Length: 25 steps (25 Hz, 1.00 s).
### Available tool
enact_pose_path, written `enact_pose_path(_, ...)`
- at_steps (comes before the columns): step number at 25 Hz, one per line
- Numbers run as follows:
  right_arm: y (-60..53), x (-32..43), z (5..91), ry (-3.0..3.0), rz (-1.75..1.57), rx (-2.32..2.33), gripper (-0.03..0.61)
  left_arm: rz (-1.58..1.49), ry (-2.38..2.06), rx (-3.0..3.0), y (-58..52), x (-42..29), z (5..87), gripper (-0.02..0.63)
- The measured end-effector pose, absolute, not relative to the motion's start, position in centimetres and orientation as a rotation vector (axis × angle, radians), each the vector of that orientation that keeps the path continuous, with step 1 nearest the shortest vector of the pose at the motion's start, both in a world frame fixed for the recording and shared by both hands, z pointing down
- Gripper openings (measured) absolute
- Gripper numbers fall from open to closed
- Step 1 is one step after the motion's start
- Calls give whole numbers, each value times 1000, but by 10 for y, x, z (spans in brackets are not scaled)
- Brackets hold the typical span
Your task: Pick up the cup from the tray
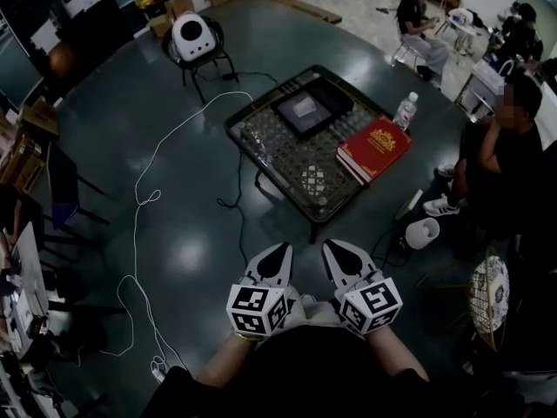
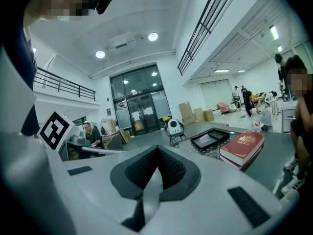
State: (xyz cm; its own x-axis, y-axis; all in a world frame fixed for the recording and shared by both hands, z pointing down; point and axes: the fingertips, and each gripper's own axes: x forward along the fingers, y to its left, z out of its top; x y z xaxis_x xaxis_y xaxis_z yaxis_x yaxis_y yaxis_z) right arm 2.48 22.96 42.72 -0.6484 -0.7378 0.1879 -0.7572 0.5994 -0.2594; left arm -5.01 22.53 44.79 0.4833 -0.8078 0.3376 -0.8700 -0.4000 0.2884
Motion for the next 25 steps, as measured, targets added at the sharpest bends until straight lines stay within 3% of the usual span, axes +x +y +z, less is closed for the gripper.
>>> enact_pose_path(12,197,26,440,-2733,520,1263,12,206,-1481,2235,186,-73,459,12)
enact_pose_path(25,87,22,444,-2705,538,1301,11,287,-1472,2253,74,-80,467,12)
